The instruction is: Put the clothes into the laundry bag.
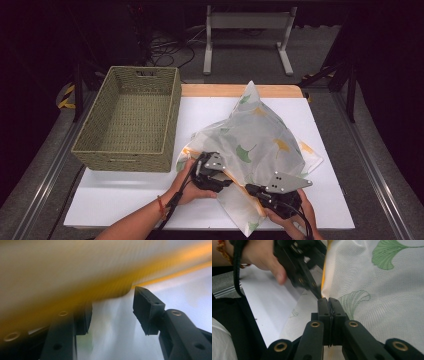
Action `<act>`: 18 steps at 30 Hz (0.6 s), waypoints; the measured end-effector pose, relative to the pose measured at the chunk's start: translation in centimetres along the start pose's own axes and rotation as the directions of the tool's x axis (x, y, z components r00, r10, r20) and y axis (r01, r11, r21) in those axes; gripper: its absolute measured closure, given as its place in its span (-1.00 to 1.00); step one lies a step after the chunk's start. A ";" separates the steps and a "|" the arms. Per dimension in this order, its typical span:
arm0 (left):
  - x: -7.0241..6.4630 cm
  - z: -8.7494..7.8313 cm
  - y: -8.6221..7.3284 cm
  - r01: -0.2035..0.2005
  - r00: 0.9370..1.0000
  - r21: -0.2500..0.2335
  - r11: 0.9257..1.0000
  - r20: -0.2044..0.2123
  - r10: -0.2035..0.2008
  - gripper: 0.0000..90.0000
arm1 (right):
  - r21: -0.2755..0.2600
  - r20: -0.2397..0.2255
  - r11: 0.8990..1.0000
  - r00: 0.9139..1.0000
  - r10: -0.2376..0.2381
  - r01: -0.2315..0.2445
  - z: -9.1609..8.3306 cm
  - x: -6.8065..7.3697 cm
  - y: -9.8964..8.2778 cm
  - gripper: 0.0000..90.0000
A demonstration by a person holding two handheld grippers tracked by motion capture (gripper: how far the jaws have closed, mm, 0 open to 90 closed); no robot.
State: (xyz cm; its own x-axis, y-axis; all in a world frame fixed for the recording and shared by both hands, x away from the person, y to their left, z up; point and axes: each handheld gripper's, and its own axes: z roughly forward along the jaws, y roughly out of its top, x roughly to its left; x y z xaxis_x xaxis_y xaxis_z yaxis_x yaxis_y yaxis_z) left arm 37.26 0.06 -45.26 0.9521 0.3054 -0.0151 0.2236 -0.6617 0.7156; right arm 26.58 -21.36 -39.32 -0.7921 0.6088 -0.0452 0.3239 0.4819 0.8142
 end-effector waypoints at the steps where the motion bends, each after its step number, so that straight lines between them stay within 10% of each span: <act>1: 0.0 0.5 0.3 0.011 1.000 0.002 1.000 0.001 -0.011 0.17 | 0.003 -0.005 1.000 1.000 -0.004 0.004 0.1 0.1 0.0 0.99; 8: 0.8 2.0 1.6 0.026 0.999 -0.017 1.000 -0.034 -0.027 0.78 | 0.026 -0.015 1.000 1.000 0.001 0.000 0.7 0.2 -0.3 0.99; 18: 1.9 2.6 1.9 0.052 0.978 -0.115 0.992 -0.196 -0.074 0.84 | 0.057 -0.047 0.998 0.999 0.007 -0.005 1.1 0.4 -0.7 0.99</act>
State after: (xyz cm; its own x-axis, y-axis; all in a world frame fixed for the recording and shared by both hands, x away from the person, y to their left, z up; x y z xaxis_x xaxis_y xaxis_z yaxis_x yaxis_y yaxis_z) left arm 40.05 -2.37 -45.79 0.8737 0.4815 0.0688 0.2474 -0.5616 0.7895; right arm 26.60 -20.74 -40.56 -0.8132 0.5818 -0.0117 0.3564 0.5138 0.7804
